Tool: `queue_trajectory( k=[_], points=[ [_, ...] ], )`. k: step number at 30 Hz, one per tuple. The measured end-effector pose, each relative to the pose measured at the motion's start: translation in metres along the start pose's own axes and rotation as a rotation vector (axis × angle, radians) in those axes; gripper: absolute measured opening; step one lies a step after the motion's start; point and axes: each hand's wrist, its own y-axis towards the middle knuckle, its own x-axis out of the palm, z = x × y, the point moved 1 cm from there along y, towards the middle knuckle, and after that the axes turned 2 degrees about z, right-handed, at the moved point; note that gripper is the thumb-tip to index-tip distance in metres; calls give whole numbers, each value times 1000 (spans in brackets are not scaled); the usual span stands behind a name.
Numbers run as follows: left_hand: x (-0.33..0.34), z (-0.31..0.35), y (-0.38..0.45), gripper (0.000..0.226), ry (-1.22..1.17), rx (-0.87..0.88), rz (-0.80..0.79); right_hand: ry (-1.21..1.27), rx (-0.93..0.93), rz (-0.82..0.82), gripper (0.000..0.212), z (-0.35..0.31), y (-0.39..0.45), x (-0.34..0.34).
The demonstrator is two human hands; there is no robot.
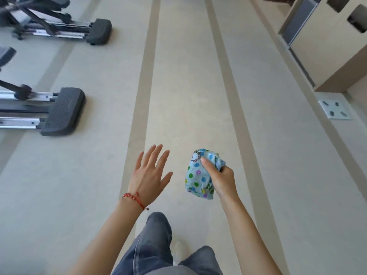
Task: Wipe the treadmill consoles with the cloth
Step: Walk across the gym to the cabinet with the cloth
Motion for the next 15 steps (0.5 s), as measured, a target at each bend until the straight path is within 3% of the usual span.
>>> queue_trajectory(
  k=[15],
  points=[
    [23, -138, 255, 56, 9, -49, 18, -8, 14, 9, 11, -120, 235, 112]
  ],
)
